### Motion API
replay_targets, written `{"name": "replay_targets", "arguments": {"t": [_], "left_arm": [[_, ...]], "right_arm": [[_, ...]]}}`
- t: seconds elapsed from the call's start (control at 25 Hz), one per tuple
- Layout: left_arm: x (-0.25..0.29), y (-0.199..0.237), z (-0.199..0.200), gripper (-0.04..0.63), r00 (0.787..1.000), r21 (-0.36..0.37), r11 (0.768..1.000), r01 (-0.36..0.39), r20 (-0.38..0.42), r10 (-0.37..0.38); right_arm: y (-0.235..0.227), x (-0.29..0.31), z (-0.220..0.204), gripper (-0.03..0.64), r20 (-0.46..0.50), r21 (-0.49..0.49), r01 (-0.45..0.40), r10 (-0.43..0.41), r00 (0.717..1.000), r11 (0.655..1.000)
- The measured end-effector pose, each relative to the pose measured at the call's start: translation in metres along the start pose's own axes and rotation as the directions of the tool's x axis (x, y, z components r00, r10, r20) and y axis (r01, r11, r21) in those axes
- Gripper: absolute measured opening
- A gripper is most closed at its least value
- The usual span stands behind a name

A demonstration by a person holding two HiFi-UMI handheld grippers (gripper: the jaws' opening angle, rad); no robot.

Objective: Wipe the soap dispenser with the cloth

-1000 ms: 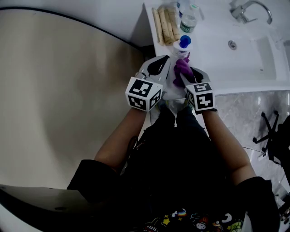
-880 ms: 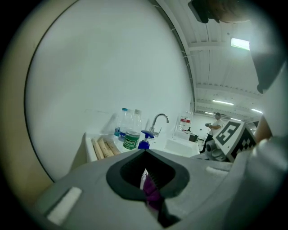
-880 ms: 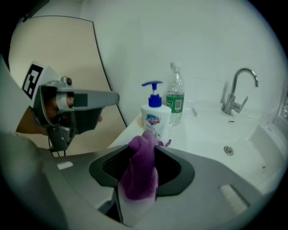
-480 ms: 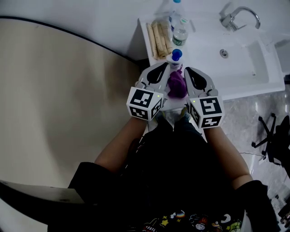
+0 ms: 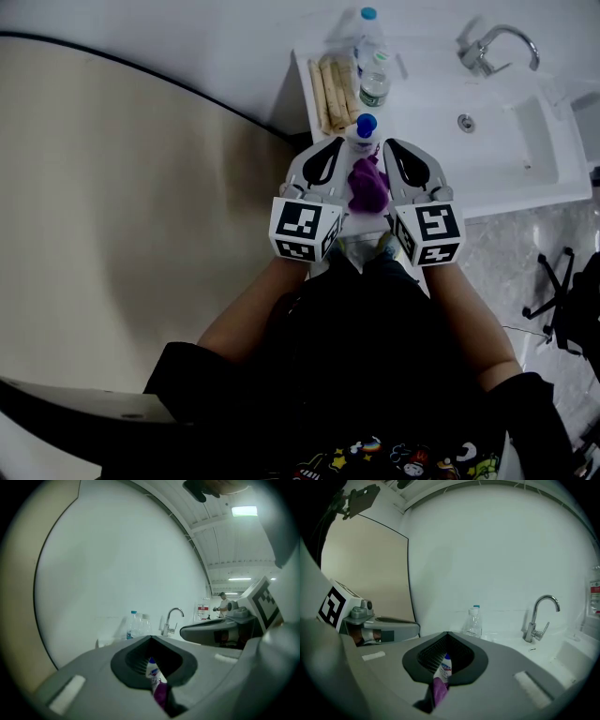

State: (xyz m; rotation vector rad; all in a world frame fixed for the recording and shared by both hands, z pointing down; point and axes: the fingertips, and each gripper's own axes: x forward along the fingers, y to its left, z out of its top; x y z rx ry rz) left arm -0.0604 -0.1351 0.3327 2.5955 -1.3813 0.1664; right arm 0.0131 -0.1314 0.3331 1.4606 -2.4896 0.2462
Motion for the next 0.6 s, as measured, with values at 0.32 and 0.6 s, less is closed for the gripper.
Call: {"name": "replay_targets", "arguments": {"t": [0.32, 0.6], "left_arm": [[0.0, 0.001, -0.004, 0.0, 1.0, -0.015, 1.0, -0.018, -0.011, 0.018], [0.002, 0.003, -0.011, 0.0, 0.999, -0.033, 0.999, -0.018, -0.03, 0.017]], "right_arm": [[-0.001, 0.002, 0.003, 0.021, 0.004, -0.007, -0.009, 0.009, 1.0, 1.0], [-0.002, 0.001, -0.004, 0.021, -0.005, -0.01, -0.002, 0.002, 1.0, 1.0]]}}
